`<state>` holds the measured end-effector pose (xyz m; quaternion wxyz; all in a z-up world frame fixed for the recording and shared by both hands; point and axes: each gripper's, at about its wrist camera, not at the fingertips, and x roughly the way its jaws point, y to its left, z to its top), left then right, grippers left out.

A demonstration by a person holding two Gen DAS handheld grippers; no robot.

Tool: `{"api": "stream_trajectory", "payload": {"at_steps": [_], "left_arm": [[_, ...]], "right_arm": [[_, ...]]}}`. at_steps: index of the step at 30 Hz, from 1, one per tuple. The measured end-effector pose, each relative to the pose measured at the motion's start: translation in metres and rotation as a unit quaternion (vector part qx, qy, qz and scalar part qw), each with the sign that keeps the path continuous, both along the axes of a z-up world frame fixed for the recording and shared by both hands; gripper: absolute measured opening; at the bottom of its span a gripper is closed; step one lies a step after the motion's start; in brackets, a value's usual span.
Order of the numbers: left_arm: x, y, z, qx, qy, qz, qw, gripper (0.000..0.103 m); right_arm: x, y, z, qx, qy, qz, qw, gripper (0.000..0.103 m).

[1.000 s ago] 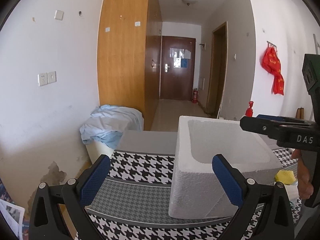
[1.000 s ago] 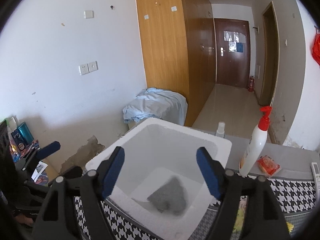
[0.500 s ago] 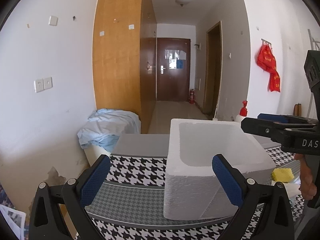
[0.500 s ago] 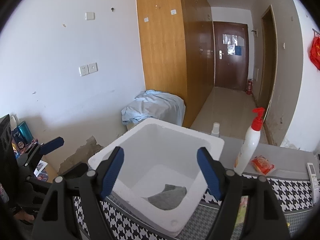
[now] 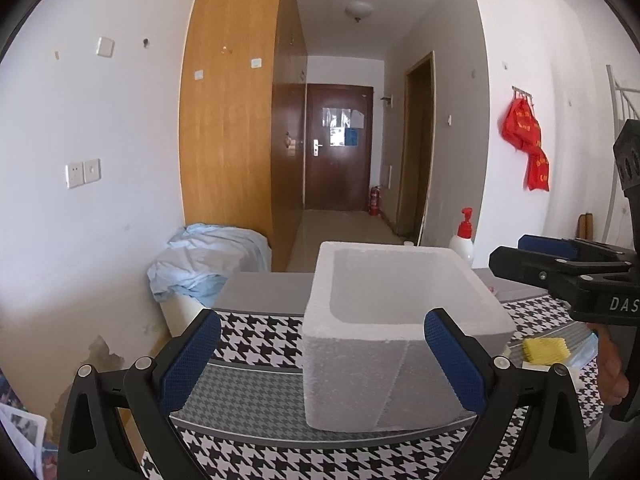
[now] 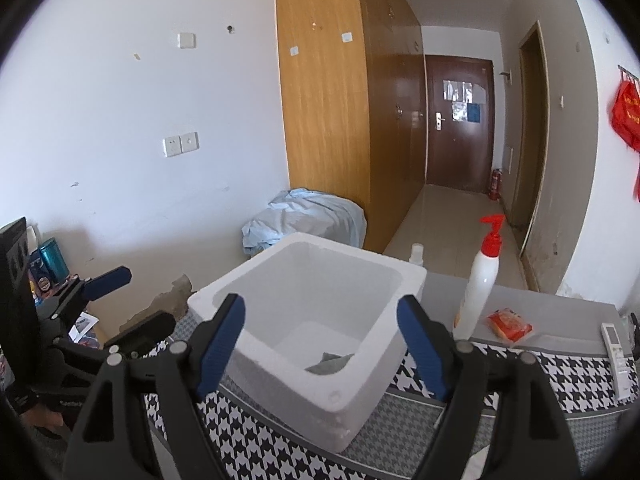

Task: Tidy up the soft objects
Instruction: 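Withdraw the right tool from the box back over the table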

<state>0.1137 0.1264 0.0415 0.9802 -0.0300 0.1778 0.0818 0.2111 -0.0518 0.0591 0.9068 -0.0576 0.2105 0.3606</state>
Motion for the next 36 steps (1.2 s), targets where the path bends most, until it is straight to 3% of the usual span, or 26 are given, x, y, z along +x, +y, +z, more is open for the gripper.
{"api": "stream_trajectory", "payload": {"at_steps": [12,17,36], "left_arm": [[-0.010,-0.012,0.000,-0.005,-0.012,-0.013,0.9998,0.102],[-0.015,-0.016,-0.002,-0.009,-0.016,-0.021,0.9996,0.102],[-0.030,-0.025,-0.013,-0.032,-0.023,-0.020,0.9990,0.102]], "right_arm": [[-0.021,-0.018,-0.007,0.009,-0.020,0.003,1.000,0.086],[-0.029,-0.033,-0.008,0.027,-0.019,-0.002,0.999,0.101],[-0.052,-0.063,-0.022,0.037,-0.037,-0.009,0.999,0.102]]}}
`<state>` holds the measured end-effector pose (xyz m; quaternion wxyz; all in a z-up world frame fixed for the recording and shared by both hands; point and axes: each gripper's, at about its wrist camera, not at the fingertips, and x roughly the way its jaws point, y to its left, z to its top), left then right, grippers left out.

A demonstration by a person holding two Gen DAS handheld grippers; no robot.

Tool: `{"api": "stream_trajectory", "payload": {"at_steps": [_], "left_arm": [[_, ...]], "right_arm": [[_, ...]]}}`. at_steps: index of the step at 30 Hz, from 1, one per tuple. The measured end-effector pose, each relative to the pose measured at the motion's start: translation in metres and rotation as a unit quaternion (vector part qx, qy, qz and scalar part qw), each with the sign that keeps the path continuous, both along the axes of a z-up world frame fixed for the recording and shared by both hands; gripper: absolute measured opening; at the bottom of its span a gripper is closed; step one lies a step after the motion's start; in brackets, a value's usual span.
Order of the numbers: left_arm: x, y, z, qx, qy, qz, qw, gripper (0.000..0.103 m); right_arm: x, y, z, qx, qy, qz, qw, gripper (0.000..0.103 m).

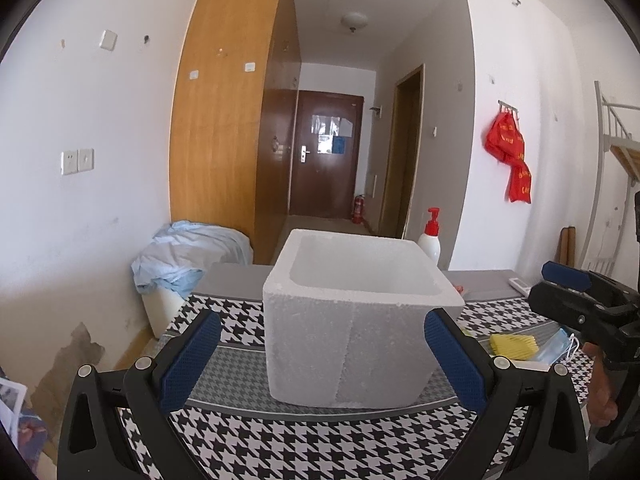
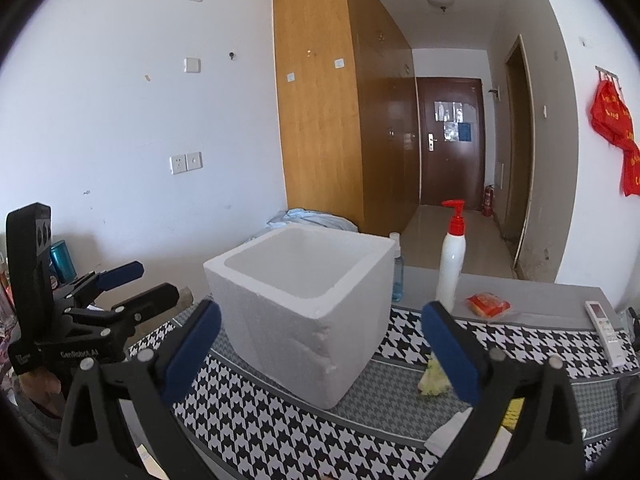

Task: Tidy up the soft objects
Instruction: 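Withdraw the right tool from the box back over the table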

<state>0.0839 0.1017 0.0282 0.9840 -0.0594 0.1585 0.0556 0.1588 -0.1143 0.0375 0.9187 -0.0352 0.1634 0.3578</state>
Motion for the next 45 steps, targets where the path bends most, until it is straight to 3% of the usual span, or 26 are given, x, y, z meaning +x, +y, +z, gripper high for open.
{"api": "stream_trajectory", "payload": {"at_steps": [14,18,27,45], "left_arm": [[-0.008,-0.012,-0.012,-0.006,0.008,-0.008,0.9999,0.102],[-0.010,-0.019,-0.013,0.010,0.005,-0.011,0.9999,0.102],[-0.011,-0.028,-0.015,0.005,-0.012,-0.021,0.9997,0.102],[0.011,-0.059,-0.022,0.000,0.005,-0.076,0.9971,0.102]], "right_arm": [[-0.013,-0.018,-0.014,-0.009,-0.008,-0.015,1.000,0.102],[-0.014,-0.021,-0.018,-0.007,-0.007,-0.018,1.000,0.102],[-0.018,-0.032,-0.026,-0.008,-0.009,-0.036,0.999,0.102],[-0.014,-0.075,-0.039,0.005,0.008,-0.090,0.996,0.102]]}}
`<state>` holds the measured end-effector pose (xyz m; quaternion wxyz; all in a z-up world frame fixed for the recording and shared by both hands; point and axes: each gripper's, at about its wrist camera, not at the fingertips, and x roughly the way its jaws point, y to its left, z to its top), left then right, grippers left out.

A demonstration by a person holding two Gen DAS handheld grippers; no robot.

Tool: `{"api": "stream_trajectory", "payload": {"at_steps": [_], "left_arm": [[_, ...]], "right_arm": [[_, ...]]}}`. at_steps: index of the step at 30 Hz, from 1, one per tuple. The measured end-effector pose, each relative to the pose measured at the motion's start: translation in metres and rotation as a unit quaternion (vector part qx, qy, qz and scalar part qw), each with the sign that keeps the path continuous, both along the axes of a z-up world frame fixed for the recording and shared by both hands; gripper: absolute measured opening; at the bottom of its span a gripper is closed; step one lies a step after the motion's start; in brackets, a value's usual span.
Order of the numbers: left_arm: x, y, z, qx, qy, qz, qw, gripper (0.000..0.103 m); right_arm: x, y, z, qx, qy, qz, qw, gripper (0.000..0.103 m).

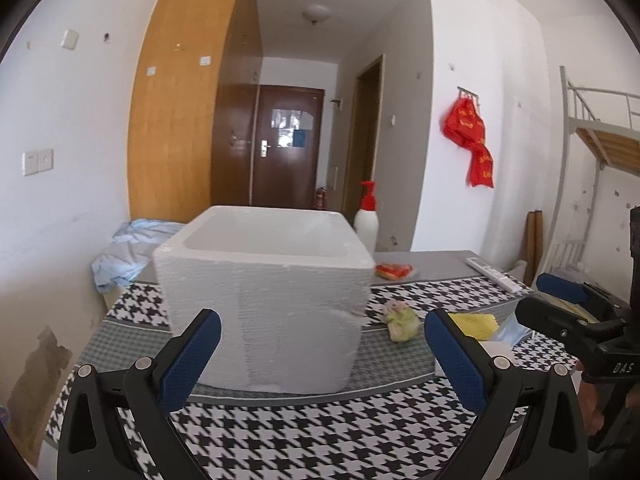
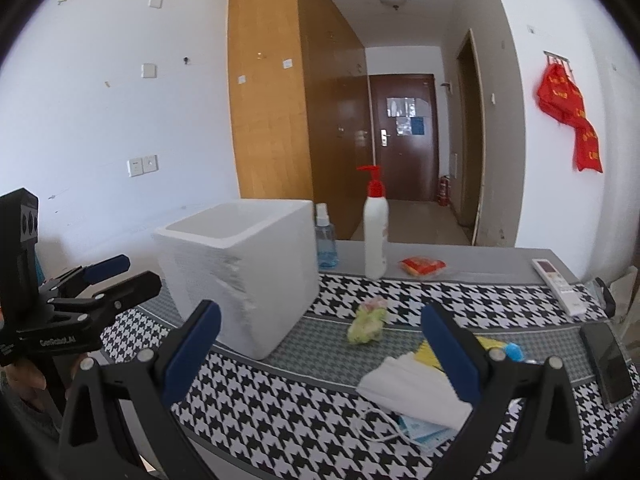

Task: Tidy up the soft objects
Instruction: 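Withdraw the right tool from the box back over the table, then move the left tool toward the green plastic bag while the right tool approaches the blue face mask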

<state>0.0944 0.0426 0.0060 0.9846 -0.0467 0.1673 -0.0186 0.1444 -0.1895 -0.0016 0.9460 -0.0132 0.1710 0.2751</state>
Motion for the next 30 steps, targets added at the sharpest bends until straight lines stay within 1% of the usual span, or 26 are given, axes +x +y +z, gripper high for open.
{"api": "stream_trajectory", "payload": {"at_steps": [8,13,30], "left_arm": [[0.013,-0.023,0.000,0.008,0.010,-0.038,0.9992,0.102],[0.017,-0.038,0.003,0.011,0.009,-0.058,0.9982,0.102],[0.033,-0.070,0.002,0.020,0.014,-0.091,0.9956,0.102]], "right_arm": [[-0.002,-0.024,-0.002,0.002,0.003,-0.033,0.999,0.102],[-0.003,-0.036,-0.004,0.004,0.005,-0.049,0.999,0.102],[0.004,-0.068,-0.014,0.017,0.019,-0.090,0.996,0.102]]}}
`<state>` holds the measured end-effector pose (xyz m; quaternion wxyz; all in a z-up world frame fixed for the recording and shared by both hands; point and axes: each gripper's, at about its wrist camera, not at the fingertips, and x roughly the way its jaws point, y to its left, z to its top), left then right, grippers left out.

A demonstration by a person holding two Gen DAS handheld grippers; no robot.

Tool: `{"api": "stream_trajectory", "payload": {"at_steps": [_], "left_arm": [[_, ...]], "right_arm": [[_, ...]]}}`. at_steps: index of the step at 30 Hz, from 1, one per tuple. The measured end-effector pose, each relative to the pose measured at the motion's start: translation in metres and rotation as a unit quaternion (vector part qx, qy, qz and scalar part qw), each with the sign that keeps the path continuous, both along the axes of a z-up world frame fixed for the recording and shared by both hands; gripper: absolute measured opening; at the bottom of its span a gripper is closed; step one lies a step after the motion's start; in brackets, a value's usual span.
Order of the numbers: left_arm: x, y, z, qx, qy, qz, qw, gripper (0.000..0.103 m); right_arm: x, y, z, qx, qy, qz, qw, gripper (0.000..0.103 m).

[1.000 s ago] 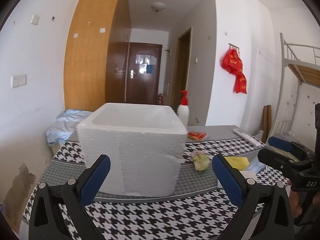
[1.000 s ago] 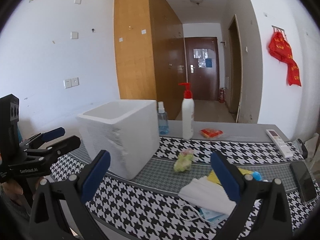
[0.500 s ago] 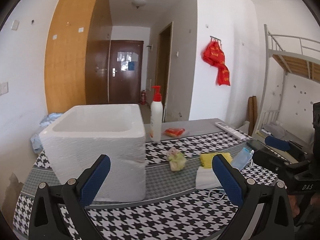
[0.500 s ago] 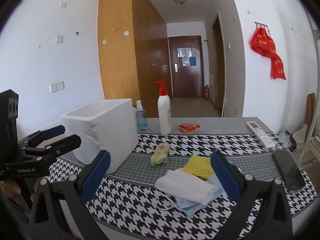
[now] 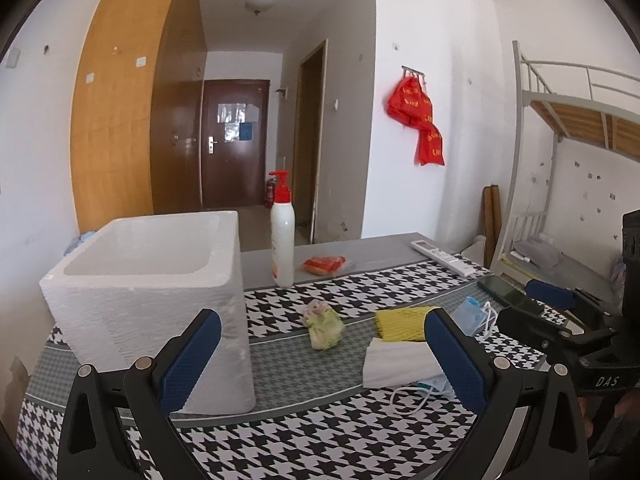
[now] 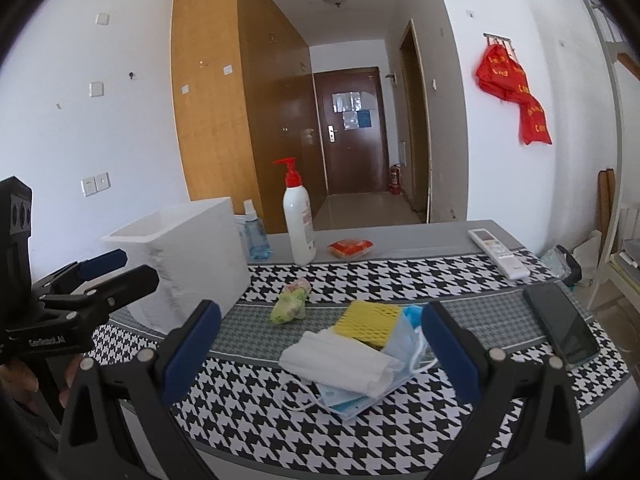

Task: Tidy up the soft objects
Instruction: 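Move the left tool toward the green plastic bag while the right tool approaches the blue face mask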

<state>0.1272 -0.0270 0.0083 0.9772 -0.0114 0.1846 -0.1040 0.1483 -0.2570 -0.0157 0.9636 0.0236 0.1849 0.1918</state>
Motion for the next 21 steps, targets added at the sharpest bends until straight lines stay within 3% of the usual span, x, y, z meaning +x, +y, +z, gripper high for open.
{"api": "stream_trajectory", "payload": {"at_steps": [21], "left_arm": [[0.033,-0.027,-0.015,0.002,0.040,-0.011,0.9991,0.102]], "right_arm": [[0.014,-0.025,-0.018,-0.001,0.032,-0.035,0.999,0.102]]}}
